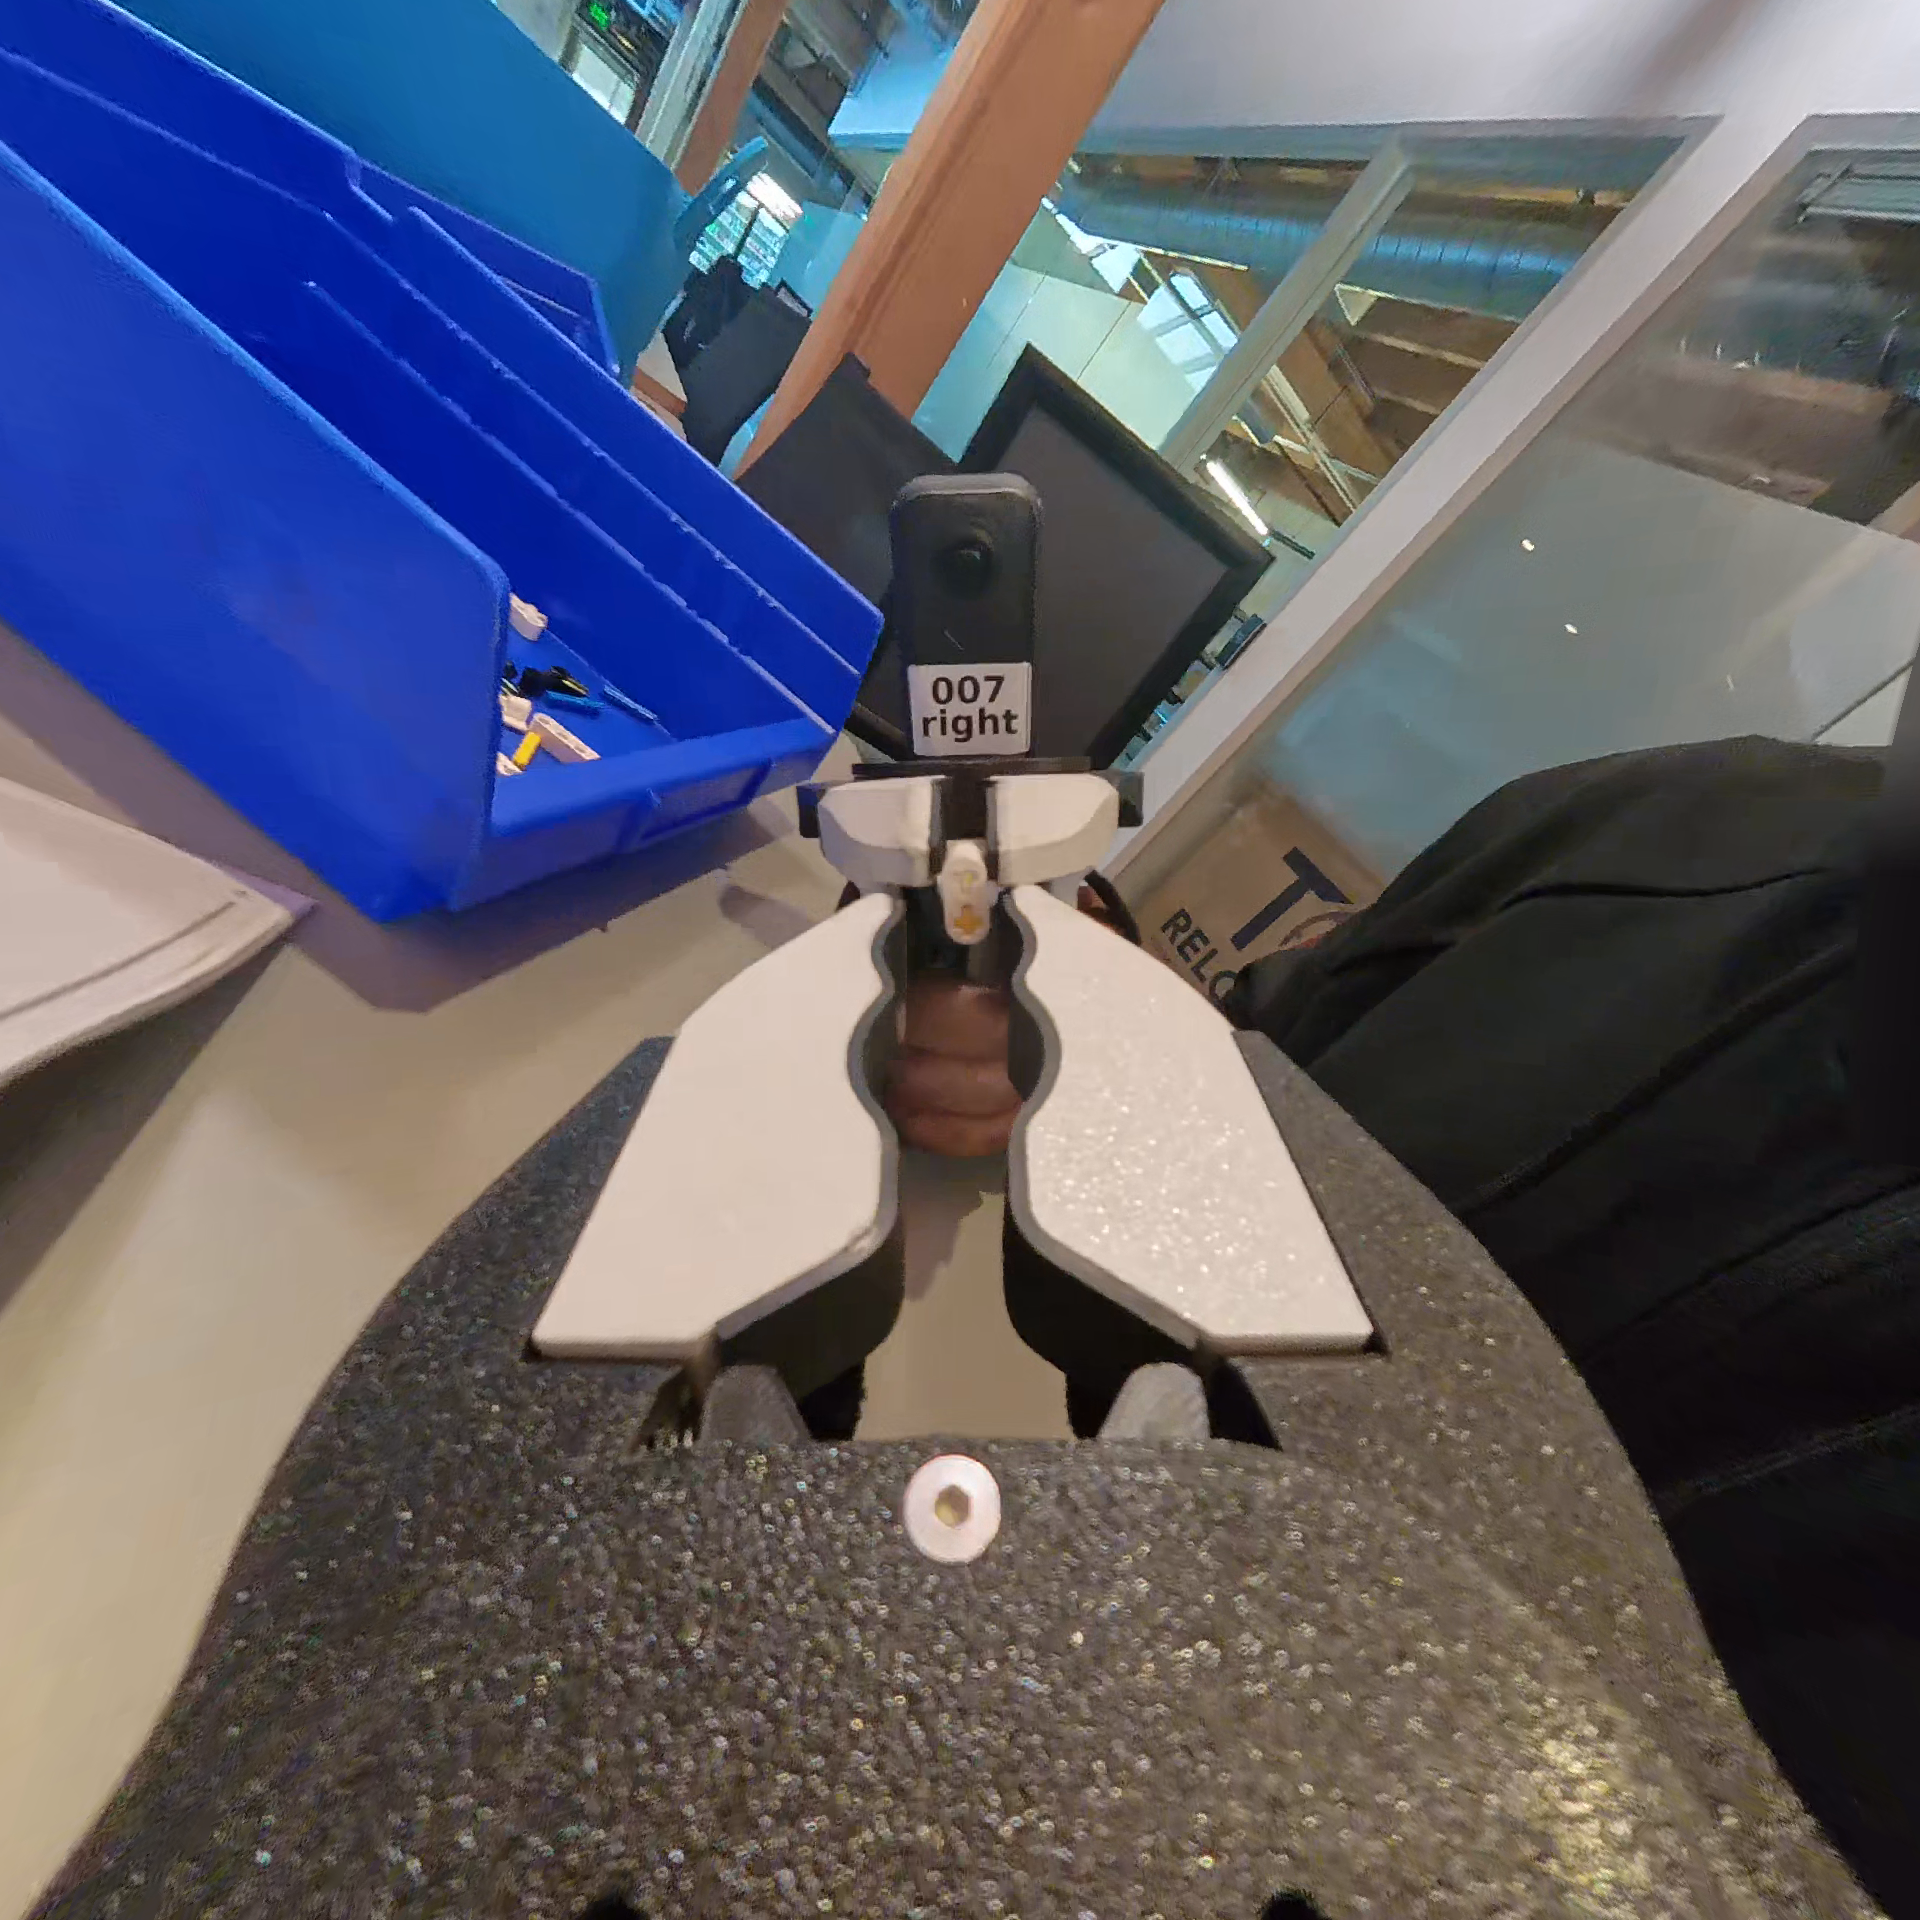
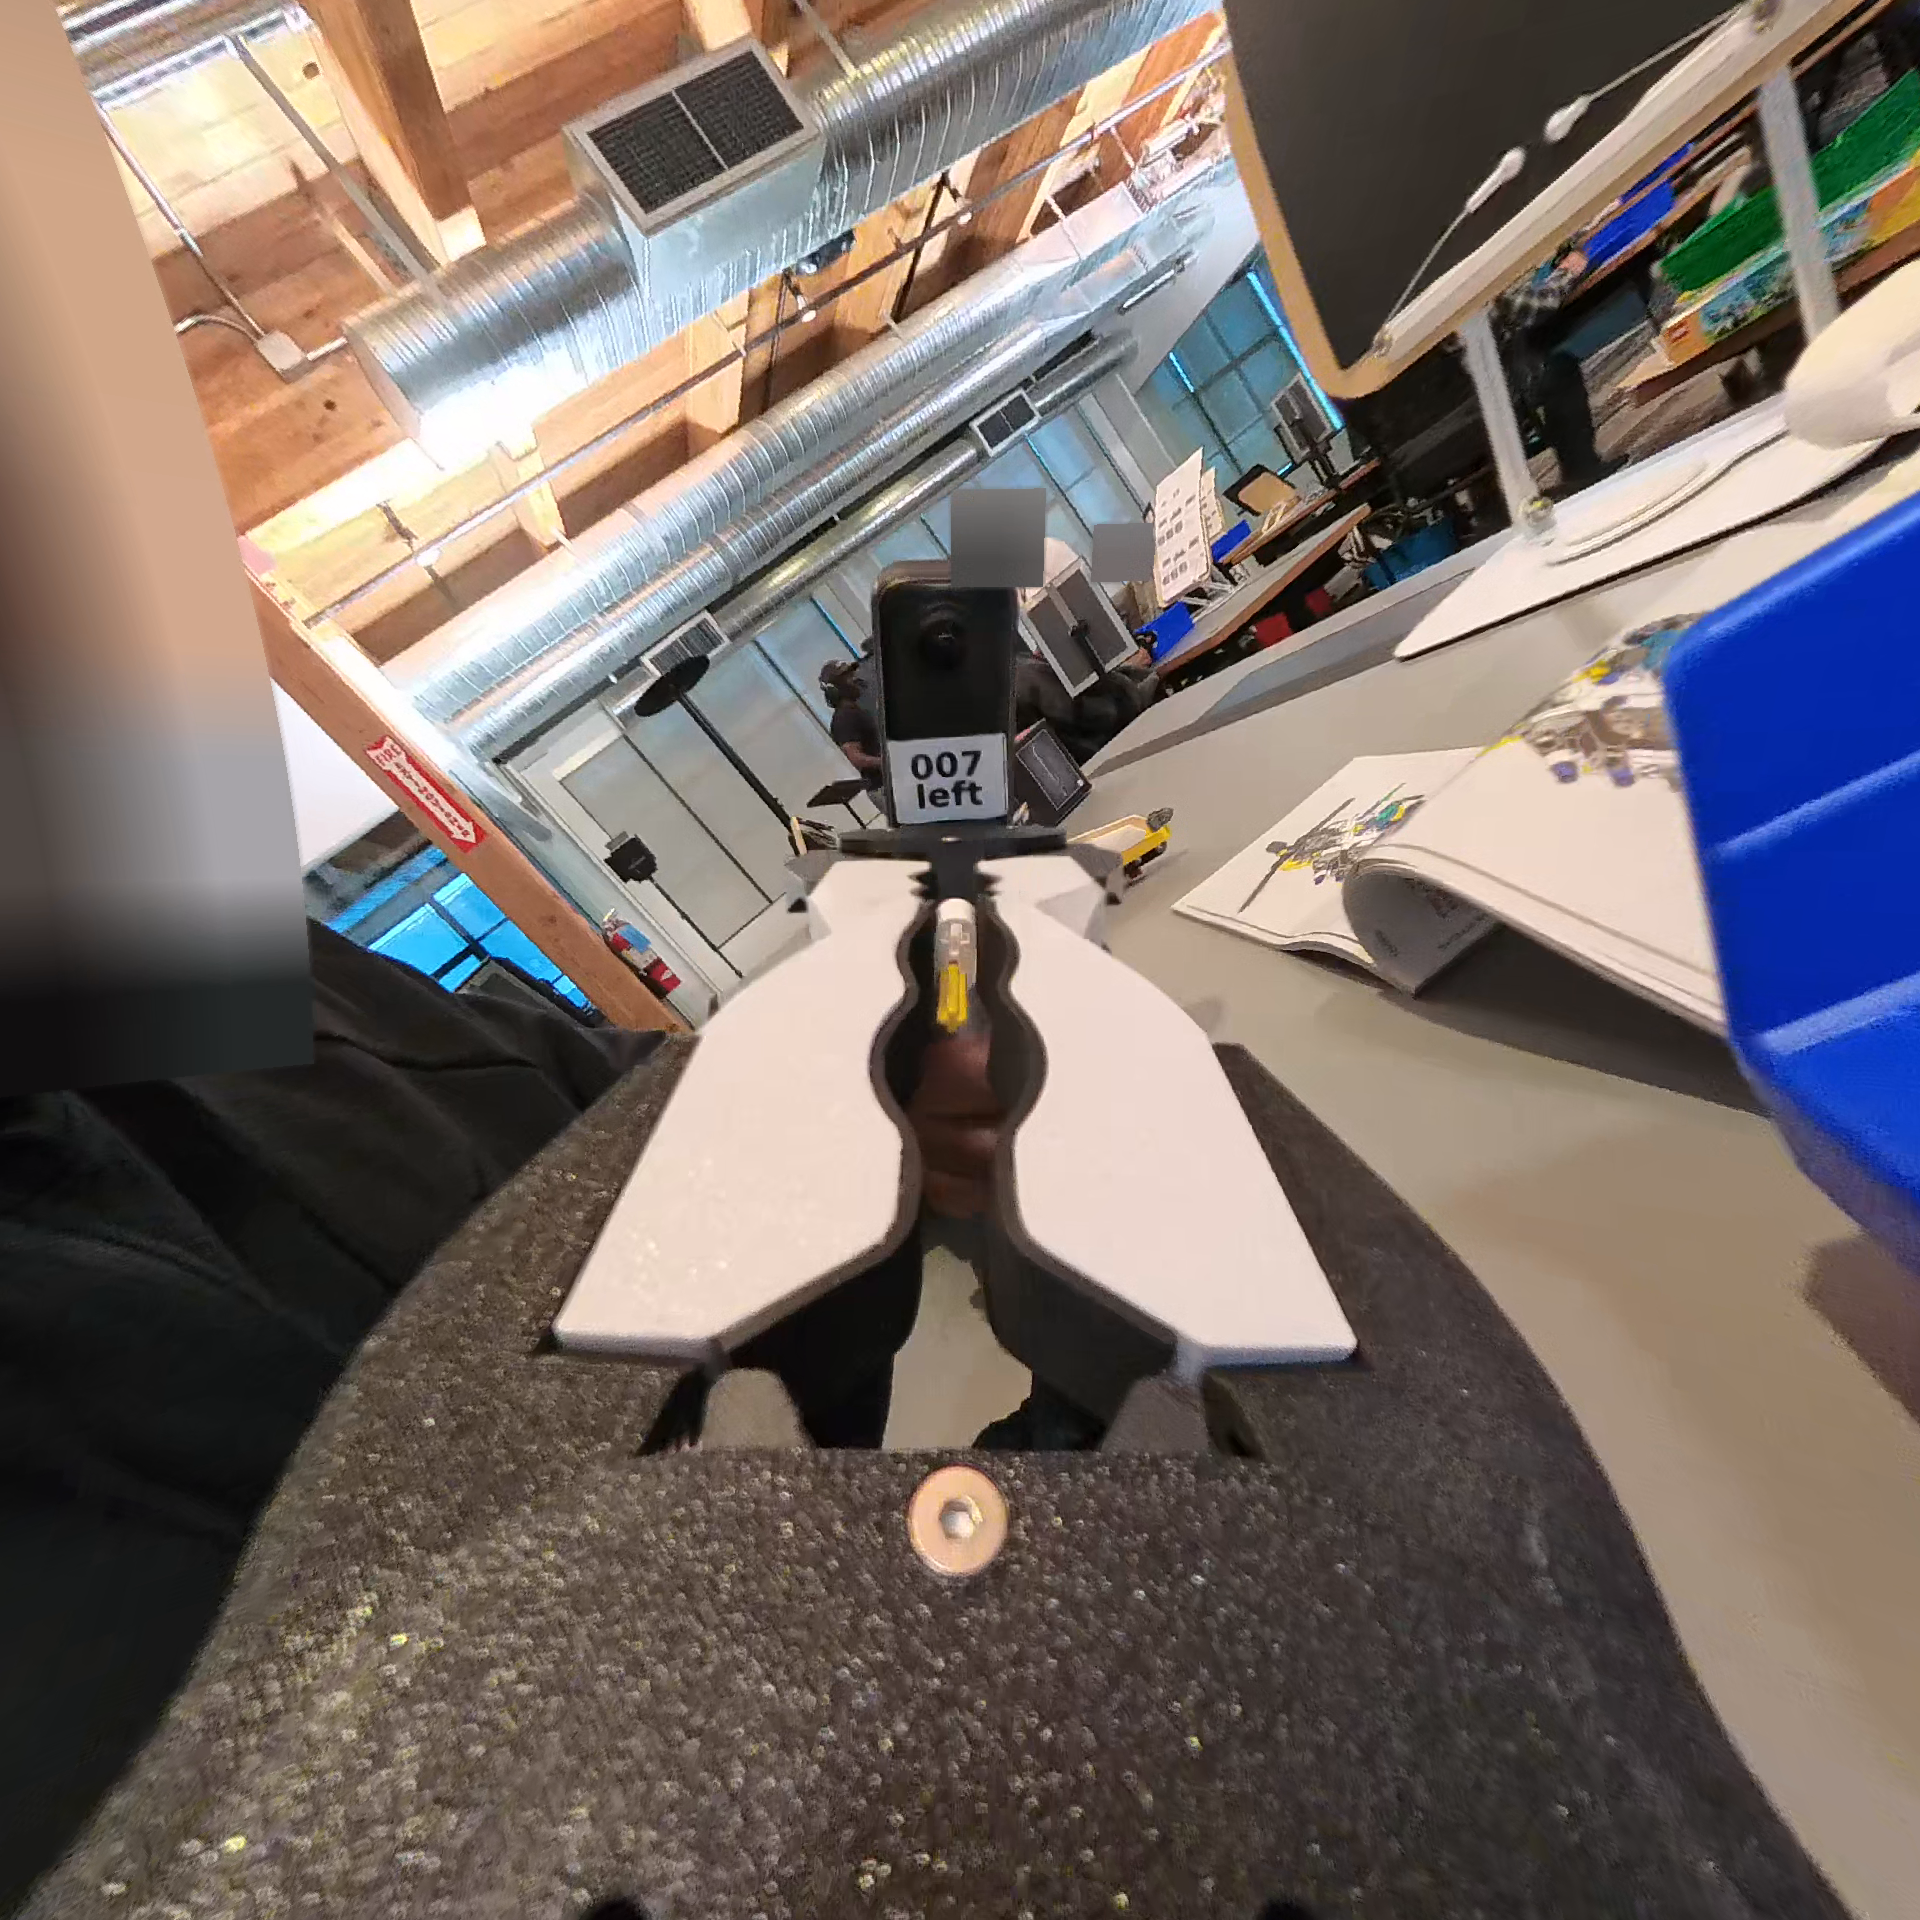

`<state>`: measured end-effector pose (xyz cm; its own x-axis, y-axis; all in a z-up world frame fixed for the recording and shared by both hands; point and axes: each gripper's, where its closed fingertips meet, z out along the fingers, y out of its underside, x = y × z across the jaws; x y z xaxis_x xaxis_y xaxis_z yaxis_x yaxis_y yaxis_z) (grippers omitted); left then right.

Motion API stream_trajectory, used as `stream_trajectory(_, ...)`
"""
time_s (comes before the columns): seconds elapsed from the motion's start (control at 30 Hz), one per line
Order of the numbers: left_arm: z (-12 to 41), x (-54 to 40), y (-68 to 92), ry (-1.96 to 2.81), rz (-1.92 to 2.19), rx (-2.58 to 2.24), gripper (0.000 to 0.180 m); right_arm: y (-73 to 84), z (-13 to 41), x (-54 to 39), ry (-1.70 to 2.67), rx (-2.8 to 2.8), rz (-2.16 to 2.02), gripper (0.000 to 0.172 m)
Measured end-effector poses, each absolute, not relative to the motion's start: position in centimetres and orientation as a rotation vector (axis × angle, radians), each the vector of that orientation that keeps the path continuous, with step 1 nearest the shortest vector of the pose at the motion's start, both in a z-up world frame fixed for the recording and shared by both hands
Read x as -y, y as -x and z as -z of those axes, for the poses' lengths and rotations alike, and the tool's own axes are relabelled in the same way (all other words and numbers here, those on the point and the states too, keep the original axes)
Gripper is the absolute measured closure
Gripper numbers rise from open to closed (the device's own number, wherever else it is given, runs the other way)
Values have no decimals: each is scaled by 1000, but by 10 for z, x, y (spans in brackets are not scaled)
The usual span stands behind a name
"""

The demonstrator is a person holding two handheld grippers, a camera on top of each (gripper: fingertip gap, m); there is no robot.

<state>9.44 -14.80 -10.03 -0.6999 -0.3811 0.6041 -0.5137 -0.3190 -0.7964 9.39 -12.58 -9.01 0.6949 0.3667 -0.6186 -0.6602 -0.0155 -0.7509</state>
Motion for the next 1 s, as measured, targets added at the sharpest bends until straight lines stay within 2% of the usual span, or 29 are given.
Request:
stream_trajectory(0.03, 101, 148, -91, -1151, -2182, 1784, 172, -91, 91, 124, 1366, -268, -825, 165)
stream_trajectory(0.13, 106, 143, -84, -1159, -2177, 1829, 172, -86, 96, 121, 1440, -229, -768, 164)
stream_trajectory(0.17, 107, 140, -83, -1173, -2179, 1821, 172, -87, 99, 121, 1480, -213, -723, 158)
stream_trajectory(0.23, 106, 131, -79, -1195, -2186, 1749, 172, -92, 106, 124, 1574, -164, -587, 149)
stream_trajectory(0.33, 112, 120, -77, -1277, -2157, 1753, 172, -92, 114, 128, 1728, -3, -308, 147)
stream_trajectory(0.53, 118, 119, -71, -1340, -2094, 1847, 171, -83, 124, 115, 1885, 294, 161, 149)
stream_trajectory(1.0, 133, 121, -75, -1467, -1993, 1999, 171, -89, 147, 98, 1962, 524, 579, 162)
